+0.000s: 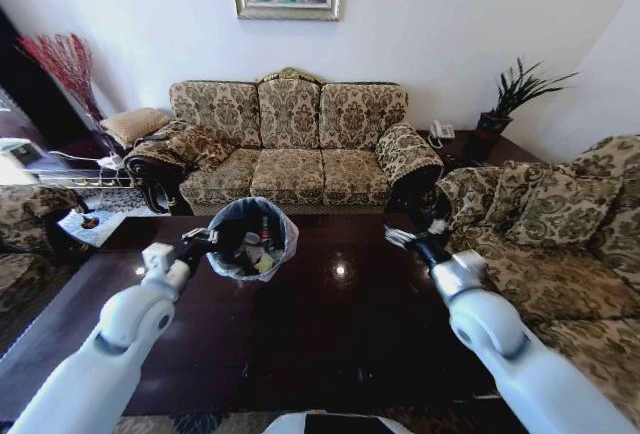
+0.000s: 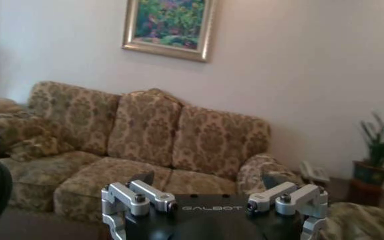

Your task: Move to the front of the table and place the trash on the table into the trash bin.

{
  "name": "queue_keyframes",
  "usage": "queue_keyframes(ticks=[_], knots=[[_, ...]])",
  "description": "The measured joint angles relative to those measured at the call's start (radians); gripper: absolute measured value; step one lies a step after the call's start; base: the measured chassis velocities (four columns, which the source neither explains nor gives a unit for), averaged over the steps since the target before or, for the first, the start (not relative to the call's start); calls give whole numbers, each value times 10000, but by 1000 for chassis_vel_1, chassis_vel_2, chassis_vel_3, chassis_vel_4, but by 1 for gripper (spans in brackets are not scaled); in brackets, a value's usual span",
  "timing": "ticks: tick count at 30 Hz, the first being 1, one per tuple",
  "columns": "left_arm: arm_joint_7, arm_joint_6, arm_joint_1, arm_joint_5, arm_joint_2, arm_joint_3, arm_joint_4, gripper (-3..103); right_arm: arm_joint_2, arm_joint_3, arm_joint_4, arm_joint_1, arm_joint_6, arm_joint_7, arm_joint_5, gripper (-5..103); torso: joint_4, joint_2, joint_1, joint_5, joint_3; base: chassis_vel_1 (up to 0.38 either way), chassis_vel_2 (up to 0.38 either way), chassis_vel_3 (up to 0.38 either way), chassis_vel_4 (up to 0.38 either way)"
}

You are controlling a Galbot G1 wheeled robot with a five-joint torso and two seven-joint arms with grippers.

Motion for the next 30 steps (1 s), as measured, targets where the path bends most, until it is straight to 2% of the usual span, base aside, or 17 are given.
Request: queue_keyframes(ticks=[2, 3, 6, 8, 11, 14, 20, 30], knots=[[249, -345, 495, 594, -763, -277, -435, 0, 1195, 621, 515, -1450, 392, -323, -1248, 100, 2, 0, 0, 8, -1, 0, 0, 0, 0], [295, -399, 617, 758, -950, -317, -535, 0, 1487, 705, 697, -1834, 499, -412, -1472, 100, 8, 0, 0, 4, 1, 0, 0, 0, 0], [355, -461, 764, 968, -1208, -333, -665, 0, 1818, 743, 917, -2289, 610, -502, -1731, 100, 9, 0, 1, 2, 1, 0, 0, 0, 0], [381, -561, 967, 1309, -1677, -250, -876, 0, 2312, 695, 1165, -2771, 856, -565, -2186, 100, 9, 0, 2, 1, 1, 0, 0, 0, 0], [427, -654, 1153, 1570, -2012, -147, -1067, 0, 2547, 517, 1275, -3018, 1022, -567, -2539, 100, 8, 0, 4, 3, 2, 44, -36, -32, 38], [518, -760, 1265, 1763, -2266, -102, -1182, 0, 2543, 375, 1360, -3144, 1023, -521, -2684, 100, 8, -1, 5, 3, 3, 84, -75, -81, 76], [628, -1098, 1355, 2048, -2733, -90, -1225, 0, 1930, 445, 1612, -3189, 523, -50, -2451, 100, 9, -1, 5, 3, 3, 114, -107, -123, 116], [676, -1168, 1404, 2041, -2758, -29, -1257, 0, 1874, 472, 1671, -3450, 479, 8, -2450, 100, 6, -1, 2, 3, 2, 174, -162, -177, 166]])
